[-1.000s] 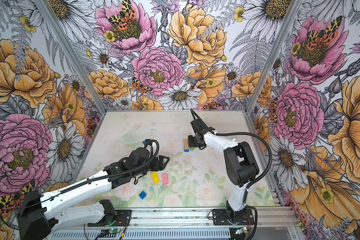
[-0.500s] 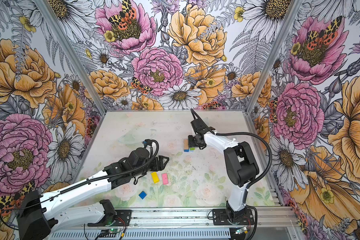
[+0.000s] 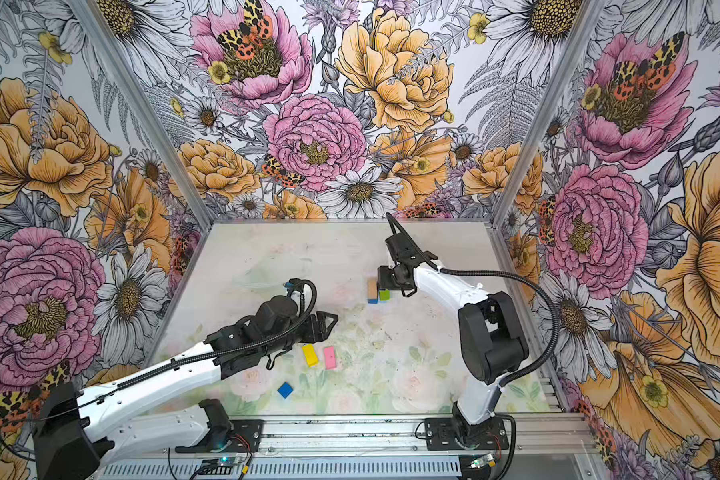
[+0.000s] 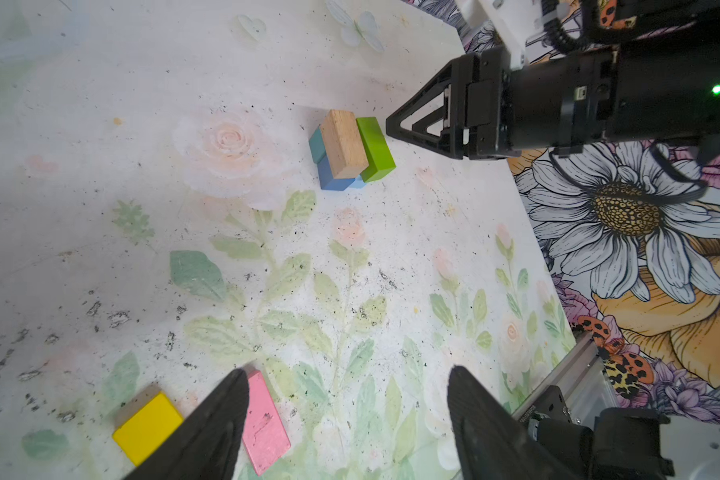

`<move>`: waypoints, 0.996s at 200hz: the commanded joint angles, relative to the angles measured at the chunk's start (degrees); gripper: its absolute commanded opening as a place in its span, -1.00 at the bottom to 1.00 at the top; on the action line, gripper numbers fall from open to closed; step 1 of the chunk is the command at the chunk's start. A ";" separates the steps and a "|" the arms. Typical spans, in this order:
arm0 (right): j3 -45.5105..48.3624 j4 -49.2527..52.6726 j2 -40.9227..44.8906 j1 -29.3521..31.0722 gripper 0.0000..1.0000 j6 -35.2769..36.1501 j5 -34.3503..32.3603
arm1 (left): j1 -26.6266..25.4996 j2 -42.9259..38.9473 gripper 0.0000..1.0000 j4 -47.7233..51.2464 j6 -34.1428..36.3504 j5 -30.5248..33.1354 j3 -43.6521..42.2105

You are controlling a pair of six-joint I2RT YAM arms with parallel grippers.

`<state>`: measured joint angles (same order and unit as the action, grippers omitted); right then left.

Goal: Build the wood block tower
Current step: 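Lower the lime green block upright beside the wood block and release it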

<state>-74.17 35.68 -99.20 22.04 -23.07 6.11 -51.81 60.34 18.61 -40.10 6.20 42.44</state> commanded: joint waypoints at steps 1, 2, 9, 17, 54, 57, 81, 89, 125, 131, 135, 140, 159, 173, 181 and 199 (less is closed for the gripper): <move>-1.06 0.88 3.84 -0.20 0.27 -0.99 -0.55 | -1.10 -3.33 0.59 -0.51 0.98 0.45 -1.18; -0.98 0.88 3.93 -0.22 0.28 -1.04 -0.56 | -1.19 -3.45 0.59 -0.51 0.94 0.47 -1.24; -0.78 0.88 4.49 -0.10 0.36 -1.33 -0.57 | -1.24 -4.30 0.60 -0.51 0.83 0.63 -1.69; -0.54 0.88 5.08 0.06 0.44 -1.72 -0.66 | -1.56 -5.12 0.61 -0.51 0.82 0.66 -2.12; -0.32 1.69 5.83 1.93 0.71 -3.24 -2.59 | -3.51 -8.57 0.81 -3.05 3.63 -1.89 -3.65; -0.30 1.83 5.78 2.15 0.71 -3.36 -2.67 | -3.88 -8.71 0.84 -3.56 4.16 -2.25 -3.75; -0.20 2.20 5.04 3.63 0.73 -4.57 -3.62 | -7.00 -9.97 0.98 -6.45 8.10 -3.62 -3.30; -0.35 2.41 4.43 4.11 0.73 -5.00 -3.93 | -7.64 -10.14 0.98 -6.57 9.08 -3.73 -2.81; -3.51 4.82 -0.29 6.12 0.78 -6.77 -7.26 | -8.40 -11.30 0.98 -5.61 11.58 -3.45 -2.09; -4.35 5.60 -1.28 6.30 0.80 -7.17 -8.07 | -8.42 -11.67 0.98 -5.34 11.81 -3.13 -2.17; -4.98 6.13 -1.91 6.41 0.81 -7.37 -8.64 | -8.40 -11.91 0.98 -5.07 11.87 -2.99 -2.34; -5.63 6.80 -2.68 6.55 0.84 -7.74 -9.32 | -8.39 -12.27 0.98 -4.80 11.97 -2.80 -2.60; -7.65 8.47 -5.17 6.81 0.88 -8.70 -10.56 | -8.39 -13.41 0.98 -3.78 12.40 -2.10 -3.35; -8.89 9.09 -6.52 6.96 0.91 -9.24 -10.84 | -8.24 -14.08 0.98 -3.11 12.66 -1.49 -3.93; -9.50 9.43 -7.19 7.10 0.92 -9.57 -11.04 | -8.05 -14.41 0.98 -2.81 12.88 -1.28 -4.19; -10.98 10.64 -8.59 7.37 0.93 -10.06 -12.29 | -7.28 -14.94 0.97 -2.53 13.15 -1.27 -4.69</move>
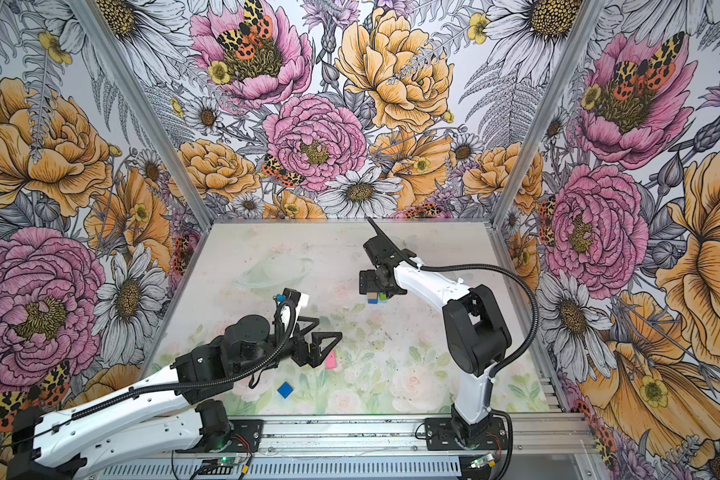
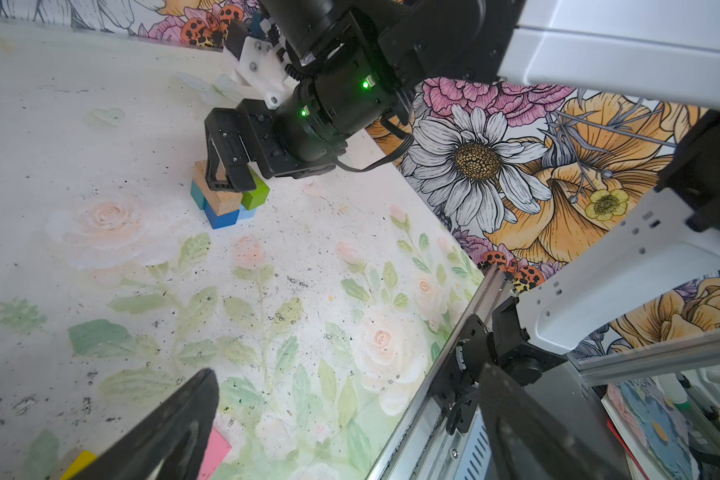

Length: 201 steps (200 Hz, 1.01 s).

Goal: Build the wood block tower
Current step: 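Lower the lime green block upright beside the wood block and release it, then raise the right gripper and draw it back toward the robot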

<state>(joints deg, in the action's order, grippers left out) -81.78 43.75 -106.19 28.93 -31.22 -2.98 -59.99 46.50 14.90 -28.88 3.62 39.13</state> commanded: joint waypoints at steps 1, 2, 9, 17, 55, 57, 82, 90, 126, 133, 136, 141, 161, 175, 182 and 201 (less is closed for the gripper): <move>-3.43 2.62 -1.71 0.46 0.93 -1.91 -3.27 | 0.95 -1.13 0.98 1.19 1.92 1.26 -1.41; -3.45 2.68 -1.72 0.49 0.93 -1.96 -3.26 | 1.03 -1.14 0.98 1.19 1.91 1.24 -1.42; -3.98 3.04 -2.34 0.44 0.93 -2.02 -3.42 | 1.40 -1.36 0.98 1.18 1.99 0.99 -1.67; -4.34 3.22 -2.84 0.47 0.92 -2.07 -3.36 | 1.90 -1.63 0.97 1.06 2.07 0.58 -2.00; -6.01 3.71 -5.28 0.59 0.81 -2.53 -3.11 | 4.62 -3.17 0.97 1.27 1.84 -1.29 -3.27; -6.13 3.78 -5.39 0.58 0.81 -2.53 -3.09 | 4.75 -3.28 0.97 1.27 1.89 -1.41 -3.34; -6.98 3.98 -6.61 0.59 0.62 -2.72 -2.83 | 6.47 -4.63 0.98 1.49 1.47 -2.70 -4.19; -7.24 4.06 -6.97 0.60 0.53 -2.66 -2.69 | 6.90 -5.02 0.98 1.61 1.46 -3.11 -4.39; -8.64 4.40 -8.71 0.62 0.12 -3.03 -2.68 | 8.26 -6.11 0.97 1.98 1.20 -3.87 -4.90; -8.98 4.54 -8.89 0.59 0.09 -2.97 -2.72 | 8.45 -6.33 0.98 2.06 1.11 -4.02 -5.01; -9.08 4.59 -8.98 0.61 0.08 -2.97 -2.73 | 8.45 -6.41 0.97 2.07 1.11 -4.07 -5.03; -9.34 4.64 -9.03 0.63 0.06 -2.98 -2.66 | 8.56 -6.50 0.97 2.12 1.16 -4.11 -5.03; -10.04 4.94 -9.28 0.62 -0.01 -3.08 -2.63 | 8.76 -6.94 0.98 2.50 1.11 -4.15 -5.04; -10.34 5.16 -9.30 0.73 -0.01 -3.16 -2.64 | 8.87 -7.21 0.98 2.76 1.13 -4.16 -5.12; -10.41 5.20 -9.29 0.74 -0.01 -3.14 -2.64 | 8.92 -7.29 0.98 2.81 1.12 -4.18 -5.14; -10.62 5.47 -9.42 0.69 -0.01 -3.02 -2.73 | 9.10 -7.55 0.98 2.95 1.02 -4.31 -5.12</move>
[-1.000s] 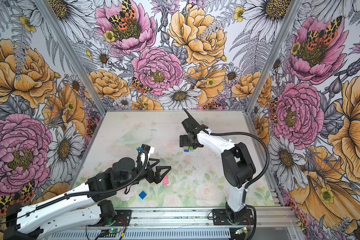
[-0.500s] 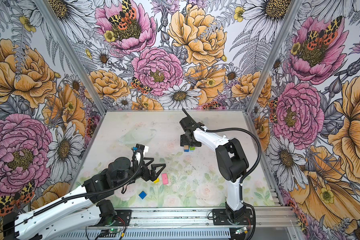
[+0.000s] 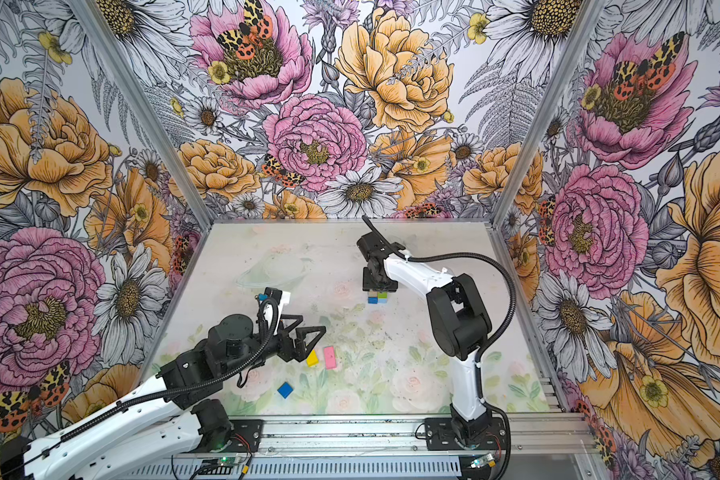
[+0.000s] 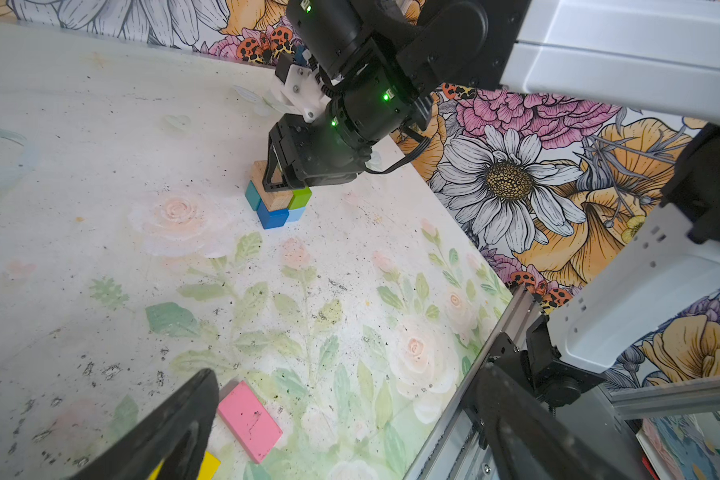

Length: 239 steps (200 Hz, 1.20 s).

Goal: Build the wood block tower
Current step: 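Raise the right gripper and draw it back toward the robot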

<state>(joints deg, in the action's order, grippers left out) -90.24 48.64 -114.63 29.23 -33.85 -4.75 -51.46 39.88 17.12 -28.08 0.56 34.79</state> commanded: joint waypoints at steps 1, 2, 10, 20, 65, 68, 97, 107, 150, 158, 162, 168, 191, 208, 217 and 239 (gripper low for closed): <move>-2.23 0.64 -1.00 0.45 -0.01 -0.36 -0.96 | 0.57 -0.94 0.98 0.76 0.21 -1.30 -0.77; -2.27 0.65 -1.06 0.42 -0.01 -0.35 -0.96 | 0.57 -0.94 0.98 0.78 0.21 -1.28 -0.77; -2.24 0.70 -1.14 0.45 -0.01 -0.39 -0.81 | 0.57 -1.02 0.98 0.91 0.24 -1.43 -0.68; -2.20 0.84 -1.27 0.47 -0.01 -0.44 -0.79 | 0.67 -1.07 0.98 1.06 0.25 -1.39 -0.63; -2.05 0.93 -0.35 0.62 0.33 -0.37 -0.85 | 0.82 -1.23 0.97 1.60 0.05 -1.19 -0.37; -1.98 0.93 -0.19 0.67 0.35 -0.34 -0.89 | 0.79 -1.32 0.98 1.64 0.04 -1.17 -0.38; -1.51 1.01 3.29 0.83 0.51 0.09 -0.89 | 0.88 -1.28 0.98 2.03 -0.35 -1.17 0.15; -1.13 1.10 5.17 0.88 0.53 0.16 -0.81 | 0.75 -1.36 0.97 2.15 -0.61 -1.19 0.28; 3.35 1.48 15.30 1.70 0.59 0.36 -0.43 | 0.18 -3.01 0.98 2.05 -3.87 -1.33 -1.04; 4.87 1.47 17.38 2.21 0.59 0.32 -0.29 | -0.43 -3.82 0.98 2.12 -4.67 -0.90 -1.78; 5.39 1.46 18.11 2.44 0.59 0.28 -0.41 | -0.70 -4.23 0.98 2.19 -4.99 -0.60 -2.14; 6.64 1.39 19.68 2.91 0.59 0.23 -0.43 | -1.44 -4.88 0.97 2.25 -5.78 -0.15 -2.81; 12.14 1.08 25.15 5.93 0.60 -0.47 -0.87 | -4.89 -7.69 0.96 2.75 -9.10 3.26 -6.22; 16.90 0.05 28.33 8.65 0.60 -1.68 -0.77 | -7.78 -9.49 0.95 4.28 -12.44 6.31 -8.96; 19.44 -0.81 30.18 10.20 0.60 -2.41 -0.53 | -9.36 -10.26 0.94 4.96 -14.27 7.78 -10.37; 24.46 -1.94 33.70 14.14 0.60 -4.29 -1.06 | -13.72 -12.11 0.92 6.73 -18.49 12.70 -13.41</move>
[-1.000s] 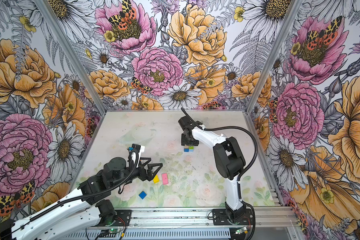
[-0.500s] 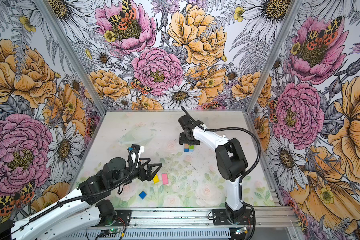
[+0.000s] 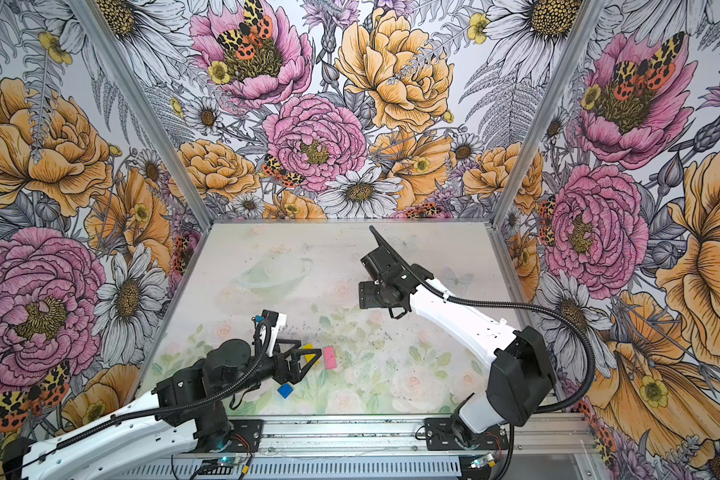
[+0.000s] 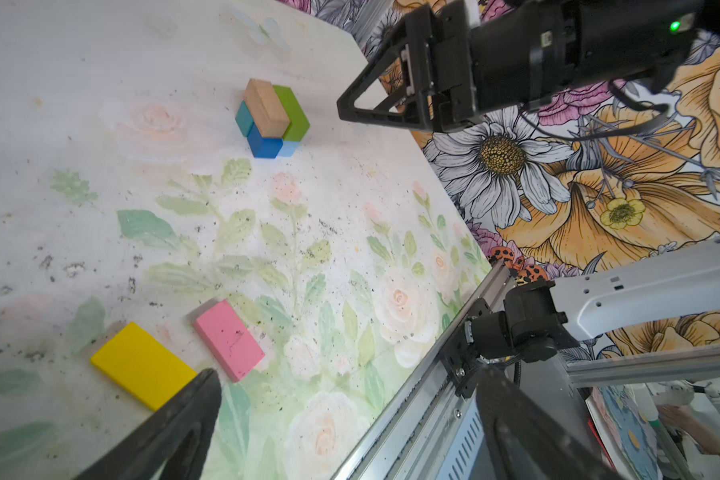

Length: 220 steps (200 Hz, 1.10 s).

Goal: Build the wood block tower
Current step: 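Raise the right gripper and draw it back toward the robot, then move the right gripper over the pink block and lower it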

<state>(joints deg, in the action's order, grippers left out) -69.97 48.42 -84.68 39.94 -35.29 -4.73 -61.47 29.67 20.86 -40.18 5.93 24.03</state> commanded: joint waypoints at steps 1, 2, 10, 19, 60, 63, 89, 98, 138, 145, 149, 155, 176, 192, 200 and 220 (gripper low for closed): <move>4.20 -1.72 3.76 3.43 0.60 -2.85 -1.08 | -3.86 -1.94 0.92 3.06 -6.56 7.73 -2.80; 4.58 -1.75 4.09 3.75 0.60 -2.99 -1.23 | -4.06 -2.01 0.92 3.23 -6.75 8.06 -2.91; 6.10 -1.88 5.27 4.72 0.60 -3.88 -1.87 | -5.37 -2.47 0.92 4.26 -8.34 9.92 -3.70; 7.66 -2.16 6.60 5.90 0.60 -5.08 -2.28 | -6.46 -2.81 0.92 5.52 -9.98 11.51 -4.58; 12.15 -3.57 9.85 12.89 0.58 -10.19 -4.67 | -6.99 -3.39 0.91 8.75 -14.05 13.97 -6.60; 12.32 -3.87 9.87 13.59 0.57 -10.61 -4.97 | -6.95 -3.47 0.91 8.72 -14.05 14.06 -6.65; 12.51 -5.22 7.98 17.00 0.50 -12.40 -6.19 | -6.91 -3.35 0.92 9.23 -14.21 14.80 -6.46; 12.57 -6.08 7.00 17.71 0.46 -12.84 -6.25 | -6.80 -3.07 0.92 9.67 -14.14 14.90 -6.25; 11.50 -11.21 -0.49 18.42 0.36 -12.39 -2.84 | -5.20 -2.25 0.92 12.69 -12.81 15.41 -2.35; 11.04 -11.94 -1.91 18.50 0.35 -12.07 -2.15 | -4.72 -2.25 0.92 13.57 -12.18 15.63 -1.20; 10.67 -12.43 -3.04 18.59 0.34 -11.85 -1.60 | -4.28 -2.25 0.92 14.23 -11.78 15.75 -0.43; 10.01 -12.89 -4.37 18.61 0.33 -11.41 -1.15 | -3.54 -2.25 0.93 15.12 -11.14 15.81 0.60; 8.01 -13.53 -8.20 18.61 0.31 -9.76 -1.06 | 0.24 -1.91 0.95 17.61 -7.90 15.30 4.19; 7.01 -14.24 -10.24 18.52 0.29 -9.23 -0.53 | 4.24 -1.35 0.96 18.95 -5.43 13.95 6.48; 6.83 -14.92 -11.06 18.67 0.29 -9.19 0.18 | 6.61 -0.96 0.96 19.52 -4.17 12.71 7.56; 7.12 -16.78 -12.19 18.77 0.28 -9.58 1.39 | 12.58 -0.23 0.96 20.09 -1.29 8.52 10.15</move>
<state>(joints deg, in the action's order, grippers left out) -61.25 35.33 -95.77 58.17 -45.39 -4.99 -54.94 28.47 37.95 -47.29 19.22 30.83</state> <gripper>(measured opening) 0.643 0.978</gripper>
